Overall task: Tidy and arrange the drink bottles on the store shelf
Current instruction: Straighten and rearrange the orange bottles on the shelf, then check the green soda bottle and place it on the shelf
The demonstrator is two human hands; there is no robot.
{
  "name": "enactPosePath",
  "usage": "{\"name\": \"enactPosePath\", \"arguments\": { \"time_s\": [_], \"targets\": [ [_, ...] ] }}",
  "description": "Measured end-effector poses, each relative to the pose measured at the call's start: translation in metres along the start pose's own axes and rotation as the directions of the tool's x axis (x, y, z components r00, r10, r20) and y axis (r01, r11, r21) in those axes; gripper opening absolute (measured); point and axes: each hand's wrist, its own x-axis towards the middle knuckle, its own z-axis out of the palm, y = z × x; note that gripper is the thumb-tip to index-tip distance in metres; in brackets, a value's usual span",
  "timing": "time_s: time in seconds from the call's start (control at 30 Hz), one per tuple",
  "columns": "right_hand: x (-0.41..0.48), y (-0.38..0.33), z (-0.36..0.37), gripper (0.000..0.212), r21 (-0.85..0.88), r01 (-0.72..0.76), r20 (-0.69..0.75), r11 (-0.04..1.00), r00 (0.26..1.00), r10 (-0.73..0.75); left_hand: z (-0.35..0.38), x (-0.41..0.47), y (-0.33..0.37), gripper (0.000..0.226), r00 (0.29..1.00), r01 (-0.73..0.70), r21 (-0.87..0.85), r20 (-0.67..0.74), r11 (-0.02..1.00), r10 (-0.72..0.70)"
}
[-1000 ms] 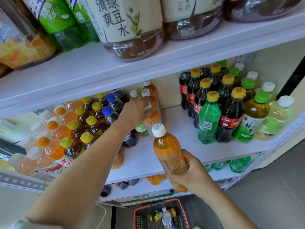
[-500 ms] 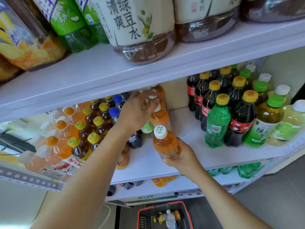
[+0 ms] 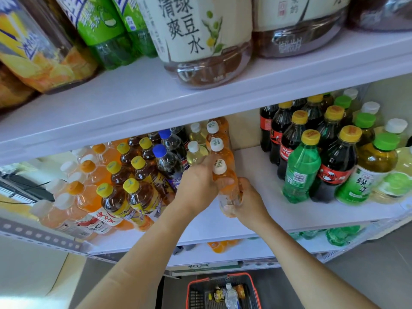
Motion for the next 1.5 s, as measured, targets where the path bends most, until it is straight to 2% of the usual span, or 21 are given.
{"name": "enactPosePath", "arguments": {
  "time_s": [0.17, 0.27, 0.4, 0.47, 0.53, 0.6, 0.67, 0.77, 0.87, 0.93, 1.0, 1.13, 1.23, 1.3, 1.37, 1.43, 1.5],
  "targets": [
    [-0.002, 0.001, -0.002, 0.06, -0.161, -0.01, 0.083, 0.987, 0.996, 0.024, 0.007, -0.004, 0.002, 0.057, 0.998, 0.049, 0.019, -0.035, 0.999, -0.048],
    [-0.009, -0.004, -0.011, 0.055, -0.23, 0.0, 0.103, 0.973, 0.994, 0.024, 0.007, -0.006, 0.004, 0.058, 0.995, 0.083, 0.031, -0.05, 0.996, -0.081],
    [-0.029, -0.01, -0.034, 0.049, -0.234, 0.098, -0.038, 0.967, 0.993, -0.11, 0.003, -0.01, 0.01, 0.064, 0.993, 0.095, 0.14, -0.087, 0.986, -0.083],
    [-0.042, -0.01, -0.051, 0.043, -0.211, 0.093, -0.149, 0.973, 0.981, -0.126, 0.002, -0.012, 0.018, 0.054, 0.977, 0.016, 0.231, -0.211, 0.973, 0.034],
    [-0.055, -0.007, -0.07, 0.037, -0.185, 0.09, -0.241, 0.979, 0.961, -0.134, 0.004, -0.01, 0.034, 0.035, 0.929, -0.129, 0.263, -0.306, 0.956, 0.209],
    [-0.067, -0.004, -0.088, 0.034, -0.19, 0.1, -0.328, 0.977, 0.931, -0.16, 0.007, -0.002, 0.057, 0.025, 0.904, -0.293, 0.202, -0.26, 0.934, 0.34],
    [-0.077, -0.002, -0.103, 0.032, -0.205, 0.102, -0.406, 0.973, 0.896, -0.179, 0.013, 0.012, 0.081, 0.031, 0.893, -0.391, 0.101, -0.198, 0.915, 0.403],
    [-0.087, 0.002, -0.116, 0.034, -0.193, 0.089, -0.47, 0.977, 0.866, -0.172, 0.031, 0.038, 0.114, 0.043, 0.918, -0.387, 0.029, -0.08, 0.921, 0.389],
    [-0.094, 0.008, -0.121, 0.034, -0.137, 0.076, -0.473, 0.988, 0.871, -0.132, 0.051, 0.06, 0.135, 0.06, 0.93, -0.364, 0.137, 0.115, 0.922, 0.35],
    [-0.098, 0.012, -0.122, 0.035, -0.099, 0.073, -0.471, 0.992, 0.875, -0.112, 0.058, 0.065, 0.138, 0.056, 0.926, -0.366, 0.144, 0.155, 0.919, 0.344],
    [-0.1, 0.015, -0.122, 0.038, -0.06, 0.054, -0.462, 0.997, 0.884, -0.075, 0.058, 0.061, 0.136, 0.041, 0.927, -0.367, 0.096, 0.116, 0.925, 0.356],
    [-0.101, 0.017, -0.123, 0.042, 0.066, -0.032, -0.354, 0.997, 0.934, 0.054, 0.048, 0.034, 0.116, 0.037, 0.91, -0.413, 0.236, 0.063, 0.88, 0.41],
    [-0.103, 0.013, -0.122, 0.036, 0.374, -0.126, -0.188, 0.919, 0.96, 0.208, 0.031, 0.01, 0.1, 0.039, 0.944, -0.319, 0.278, 0.011, 0.906, 0.329],
    [-0.106, 0.011, -0.121, 0.035, 0.509, -0.224, -0.059, 0.831, 0.954, 0.293, 0.016, -0.006, 0.095, 0.044, 0.962, -0.239, 0.168, -0.09, 0.957, 0.256],
    [-0.113, 0.011, -0.12, 0.047, 0.577, -0.292, 0.081, 0.763, 0.95, 0.303, -0.001, -0.022, 0.089, 0.048, 0.95, -0.191, 0.063, -0.238, 0.98, 0.201],
    [-0.12, 0.011, -0.116, 0.052, 0.674, -0.365, 0.265, 0.642, 0.931, 0.25, -0.019, -0.036, 0.081, 0.042, 0.937, -0.138, -0.065, -0.332, 0.988, 0.109],
    [-0.129, 0.009, -0.111, 0.059, 0.732, -0.416, 0.415, 0.539, 0.9, 0.131, -0.033, -0.049, 0.073, 0.035, 0.936, -0.071, -0.273, -0.35, 0.959, -0.03]
  ]
}}
